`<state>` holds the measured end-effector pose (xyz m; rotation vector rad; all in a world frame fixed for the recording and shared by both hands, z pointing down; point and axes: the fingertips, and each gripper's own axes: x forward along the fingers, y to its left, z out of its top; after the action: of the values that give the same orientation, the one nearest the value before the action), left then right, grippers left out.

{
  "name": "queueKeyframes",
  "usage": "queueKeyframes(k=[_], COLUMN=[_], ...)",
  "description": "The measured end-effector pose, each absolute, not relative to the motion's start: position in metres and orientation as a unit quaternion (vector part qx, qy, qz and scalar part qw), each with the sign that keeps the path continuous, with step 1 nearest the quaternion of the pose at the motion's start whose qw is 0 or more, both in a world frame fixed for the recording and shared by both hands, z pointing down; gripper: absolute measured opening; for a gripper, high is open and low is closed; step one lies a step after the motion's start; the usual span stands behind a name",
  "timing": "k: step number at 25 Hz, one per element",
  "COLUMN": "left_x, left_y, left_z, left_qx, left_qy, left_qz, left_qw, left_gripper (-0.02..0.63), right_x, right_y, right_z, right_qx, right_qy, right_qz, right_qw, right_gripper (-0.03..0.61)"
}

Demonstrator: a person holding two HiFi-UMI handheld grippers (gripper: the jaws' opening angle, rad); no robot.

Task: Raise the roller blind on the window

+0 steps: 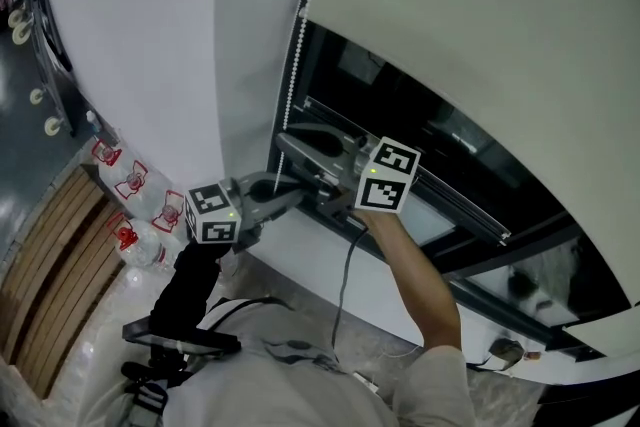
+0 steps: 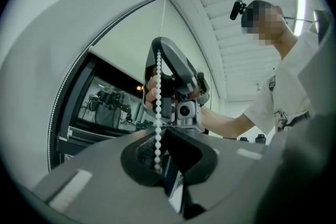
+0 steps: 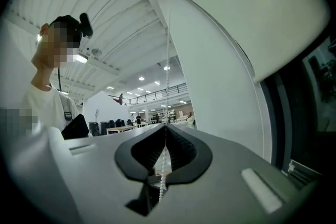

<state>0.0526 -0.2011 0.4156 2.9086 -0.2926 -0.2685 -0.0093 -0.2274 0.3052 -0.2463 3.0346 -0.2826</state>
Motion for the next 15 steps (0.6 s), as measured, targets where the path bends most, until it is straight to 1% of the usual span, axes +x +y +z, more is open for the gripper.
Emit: queueKeyframes(k=[2,3,4,5,6,10,15], left_x=[0.053,0.053,0.054,0.054,0.055,0.056,0.056], left_y=[-0.2,-0.2,-0.199,-0.198,-0.198,-0.198,-0.197], left_z=[0.415,0.415,0.415,0.415,0.416,0.417,0.418], left_qx=[0.986,0.986,0.986,0.986,0.986,0.986,0.985], left_qy=[-0.098,-0.098,-0.098,-0.097,-0.096,-0.095,-0.096], left_qz=[-0.091,-0.091,-0.091,-0.092,-0.092,-0.091,-0.091], left_qw=[0.102,0.102,0.102,0.103,0.103,0.105,0.108], left_gripper=[-0.002,-0.002,-0.002,-0.002,-0.002,-0.002,-0.002], right_x=[-0.011,-0.011,-0.011,-0.01,-0.008,-0.004,-0.009], right_y=[-0.226,-0.227,-0.228,-0.232,-0.238,-0.263,-0.265], right_z=[0.298,0.292,0.284,0.273,0.26,0.203,0.138], right_qx=[-0.084,-0.083,-0.081,-0.081,-0.085,-0.101,-0.086], right_qy=[0.994,0.994,0.994,0.993,0.992,0.99,0.988], right_qz=[-0.061,-0.05,-0.047,-0.049,-0.046,0.0,0.038], right_qw=[0.045,0.049,0.058,0.07,0.08,0.097,0.12], right_gripper=[0.014,0.053,0.119,0.16,0.17,0.17,0.166])
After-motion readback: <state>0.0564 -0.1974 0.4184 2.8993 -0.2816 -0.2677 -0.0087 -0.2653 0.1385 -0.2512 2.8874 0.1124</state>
